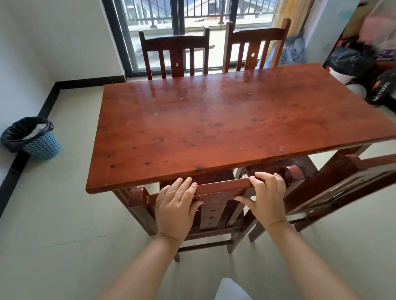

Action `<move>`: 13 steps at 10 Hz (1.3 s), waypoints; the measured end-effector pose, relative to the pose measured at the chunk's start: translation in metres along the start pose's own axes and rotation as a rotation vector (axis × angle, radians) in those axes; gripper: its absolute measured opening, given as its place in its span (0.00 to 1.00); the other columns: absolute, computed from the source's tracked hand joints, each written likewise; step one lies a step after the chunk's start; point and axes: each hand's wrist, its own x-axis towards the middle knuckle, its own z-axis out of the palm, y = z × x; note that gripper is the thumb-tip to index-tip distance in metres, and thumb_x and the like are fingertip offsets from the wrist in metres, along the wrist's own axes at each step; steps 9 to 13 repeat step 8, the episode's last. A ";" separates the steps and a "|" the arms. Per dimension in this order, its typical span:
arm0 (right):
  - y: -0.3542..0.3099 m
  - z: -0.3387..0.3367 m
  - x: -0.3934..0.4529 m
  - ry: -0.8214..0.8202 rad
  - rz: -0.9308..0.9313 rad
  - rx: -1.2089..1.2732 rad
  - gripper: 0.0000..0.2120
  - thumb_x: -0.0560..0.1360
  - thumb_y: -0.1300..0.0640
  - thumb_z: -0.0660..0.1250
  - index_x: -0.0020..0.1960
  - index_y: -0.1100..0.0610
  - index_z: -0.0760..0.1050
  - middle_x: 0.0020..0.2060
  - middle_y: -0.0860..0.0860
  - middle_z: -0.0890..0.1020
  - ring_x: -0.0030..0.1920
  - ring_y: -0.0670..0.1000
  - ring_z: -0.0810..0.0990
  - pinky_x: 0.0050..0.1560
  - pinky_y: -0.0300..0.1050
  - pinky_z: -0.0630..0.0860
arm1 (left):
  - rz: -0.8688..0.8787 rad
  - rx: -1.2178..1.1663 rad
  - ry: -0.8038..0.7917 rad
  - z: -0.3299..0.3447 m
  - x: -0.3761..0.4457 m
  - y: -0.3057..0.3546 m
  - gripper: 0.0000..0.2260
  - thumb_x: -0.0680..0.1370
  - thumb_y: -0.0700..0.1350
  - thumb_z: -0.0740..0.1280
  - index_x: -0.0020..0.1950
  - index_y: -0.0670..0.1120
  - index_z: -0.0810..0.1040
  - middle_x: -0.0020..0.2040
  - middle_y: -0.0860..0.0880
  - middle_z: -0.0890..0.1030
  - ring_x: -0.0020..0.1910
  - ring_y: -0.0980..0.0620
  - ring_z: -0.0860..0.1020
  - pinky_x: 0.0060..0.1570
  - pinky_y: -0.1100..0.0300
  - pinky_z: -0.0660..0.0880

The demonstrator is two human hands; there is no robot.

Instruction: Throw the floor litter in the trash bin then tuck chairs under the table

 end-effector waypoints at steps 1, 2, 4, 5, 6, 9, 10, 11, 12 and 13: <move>0.004 -0.003 0.004 -0.010 0.010 0.014 0.35 0.51 0.50 0.81 0.49 0.59 0.66 0.49 0.53 0.66 0.49 0.57 0.66 0.55 0.56 0.60 | -0.028 -0.026 -0.050 -0.001 0.003 0.006 0.16 0.71 0.52 0.60 0.49 0.43 0.81 0.49 0.45 0.84 0.51 0.44 0.81 0.56 0.54 0.64; 0.006 -0.008 0.008 -0.012 0.016 0.024 0.35 0.50 0.51 0.81 0.48 0.59 0.66 0.49 0.53 0.66 0.48 0.57 0.66 0.53 0.60 0.70 | -0.047 -0.051 -0.100 -0.002 0.006 0.011 0.17 0.72 0.53 0.59 0.49 0.44 0.81 0.49 0.46 0.84 0.51 0.44 0.81 0.56 0.54 0.64; 0.004 -0.010 0.005 -0.062 0.068 0.036 0.35 0.51 0.50 0.81 0.49 0.58 0.66 0.49 0.56 0.72 0.49 0.57 0.67 0.56 0.55 0.60 | -0.065 -0.032 -0.141 -0.007 0.006 0.017 0.17 0.71 0.52 0.60 0.49 0.44 0.81 0.49 0.45 0.84 0.51 0.44 0.81 0.57 0.52 0.69; 0.006 -0.016 0.001 -0.108 0.100 0.024 0.34 0.52 0.50 0.81 0.49 0.58 0.66 0.44 0.62 0.80 0.49 0.59 0.72 0.57 0.54 0.61 | -0.068 -0.034 -0.151 -0.009 0.004 0.022 0.17 0.72 0.54 0.59 0.49 0.44 0.81 0.50 0.45 0.84 0.51 0.44 0.81 0.55 0.52 0.73; 0.003 -0.025 -0.002 -0.122 0.114 0.021 0.23 0.65 0.43 0.72 0.48 0.58 0.68 0.43 0.60 0.80 0.46 0.60 0.77 0.54 0.56 0.71 | -0.068 -0.026 -0.128 -0.011 -0.003 0.027 0.19 0.76 0.55 0.56 0.49 0.44 0.81 0.49 0.44 0.84 0.51 0.44 0.81 0.55 0.49 0.74; -0.005 -0.052 0.039 -0.081 0.177 0.210 0.19 0.68 0.46 0.61 0.38 0.63 0.78 0.37 0.57 0.82 0.40 0.58 0.80 0.43 0.59 0.79 | -0.099 -0.059 -0.042 -0.013 -0.002 0.033 0.13 0.68 0.53 0.71 0.48 0.47 0.81 0.48 0.46 0.84 0.52 0.46 0.80 0.58 0.46 0.66; -0.005 -0.052 0.039 -0.081 0.177 0.210 0.19 0.68 0.46 0.61 0.38 0.63 0.78 0.37 0.57 0.82 0.40 0.58 0.80 0.43 0.59 0.79 | -0.099 -0.059 -0.042 -0.013 -0.002 0.033 0.13 0.68 0.53 0.71 0.48 0.47 0.81 0.48 0.46 0.84 0.52 0.46 0.80 0.58 0.46 0.66; -0.005 -0.052 0.039 -0.081 0.177 0.210 0.19 0.68 0.46 0.61 0.38 0.63 0.78 0.37 0.57 0.82 0.40 0.58 0.80 0.43 0.59 0.79 | -0.099 -0.059 -0.042 -0.013 -0.002 0.033 0.13 0.68 0.53 0.71 0.48 0.47 0.81 0.48 0.46 0.84 0.52 0.46 0.80 0.58 0.46 0.66; -0.005 -0.052 0.039 -0.081 0.177 0.210 0.19 0.68 0.46 0.61 0.38 0.63 0.78 0.37 0.57 0.82 0.40 0.58 0.80 0.43 0.59 0.79 | -0.099 -0.059 -0.042 -0.013 -0.002 0.033 0.13 0.68 0.53 0.71 0.48 0.47 0.81 0.48 0.46 0.84 0.52 0.46 0.80 0.58 0.46 0.66; -0.005 -0.052 0.039 -0.081 0.177 0.210 0.19 0.68 0.46 0.61 0.38 0.63 0.78 0.37 0.57 0.82 0.40 0.58 0.80 0.43 0.59 0.79 | -0.099 -0.059 -0.042 -0.013 -0.002 0.033 0.13 0.68 0.53 0.71 0.48 0.47 0.81 0.48 0.46 0.84 0.52 0.46 0.80 0.58 0.46 0.66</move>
